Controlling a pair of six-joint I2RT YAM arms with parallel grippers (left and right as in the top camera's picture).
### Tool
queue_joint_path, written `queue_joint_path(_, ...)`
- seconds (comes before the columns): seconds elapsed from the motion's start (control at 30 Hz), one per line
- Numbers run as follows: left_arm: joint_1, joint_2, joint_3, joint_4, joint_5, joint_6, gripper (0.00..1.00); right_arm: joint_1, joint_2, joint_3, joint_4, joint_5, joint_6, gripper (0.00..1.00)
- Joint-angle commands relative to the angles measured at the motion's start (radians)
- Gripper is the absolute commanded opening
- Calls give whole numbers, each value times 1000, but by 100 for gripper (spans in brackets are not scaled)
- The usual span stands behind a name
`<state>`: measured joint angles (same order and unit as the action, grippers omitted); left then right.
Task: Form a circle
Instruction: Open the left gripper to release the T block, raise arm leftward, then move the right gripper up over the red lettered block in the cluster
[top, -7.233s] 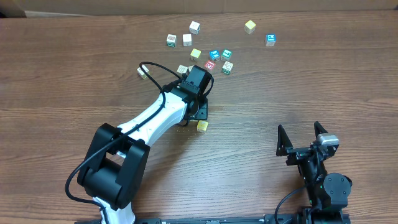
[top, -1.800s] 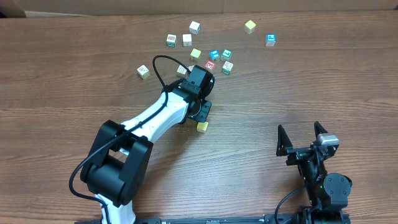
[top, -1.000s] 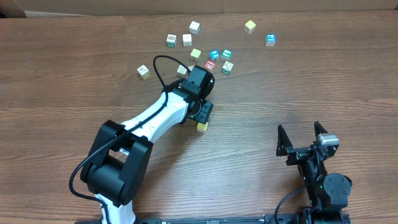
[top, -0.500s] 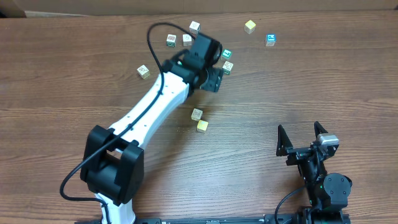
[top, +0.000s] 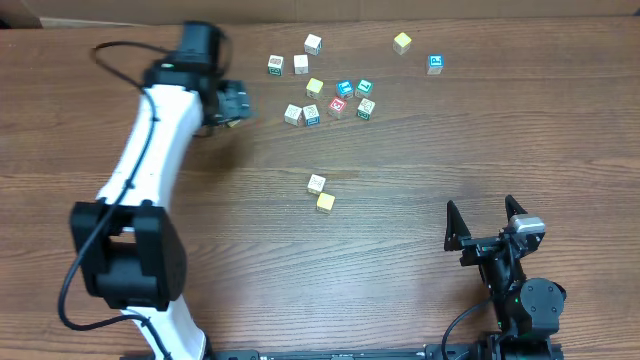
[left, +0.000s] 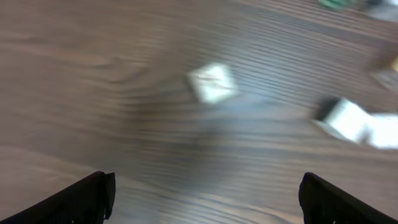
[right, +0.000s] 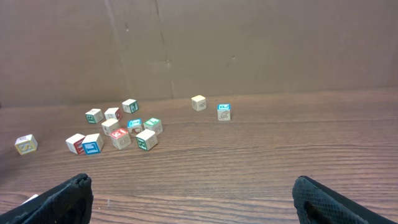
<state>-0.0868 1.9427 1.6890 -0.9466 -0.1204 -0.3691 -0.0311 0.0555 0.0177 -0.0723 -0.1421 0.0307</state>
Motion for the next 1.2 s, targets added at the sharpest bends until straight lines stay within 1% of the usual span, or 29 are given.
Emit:
queue_joint_path(0.0, 71, 8, 16, -18, 39, -28, 92, 5, 0, -10, 4, -1, 5, 100)
queue_joint_path(0.1, 124, 8, 16, -29, 66, -28, 93, 5, 0, -10, 33, -4, 6, 100)
queue_joint_path(0.13, 139, 8, 16, -36, 76, -29, 93, 5, 0, -10, 43, -44, 9, 100)
queue_joint_path(0.2, 160, 8, 16, -50, 99, -29, 99, 6, 0, -10, 48, -117, 19, 100)
queue_joint_path(0.23, 168, 8, 16, -56, 113, -29, 100, 6, 0, -10, 71, -150, 27, 100)
queue_joint_path(0.37, 172, 8, 16, -49, 118, -28, 100, 6, 0, -10, 136, -330, 29, 100)
queue_joint_path(0.43, 172, 8, 16, -48, 118, -28, 100, 6, 0, -10, 134, -355, 29, 100)
queue_joint_path(0.77, 172, 8, 16, -48, 118, -28, 99, 6, 0, -9, 90, -357, 29, 100)
queue_joint_path(0.87, 171, 8, 16, -48, 117, -28, 100, 5, 0, -9, 35, -345, 65, 100)
queue_joint_path(0.97, 172, 8, 16, -48, 116, -28, 99, 4, 0, -8, 25, -327, 78, 100)
queue_joint_path(1.07, 172, 8, 16, -48, 116, -28, 100, 4, 6, 27, -5, -292, 100, 100)
queue_joint_path(1.17, 172, 8, 16, -48, 116, -28, 100, 4, 41, 111, -58, -239, 126, 100)
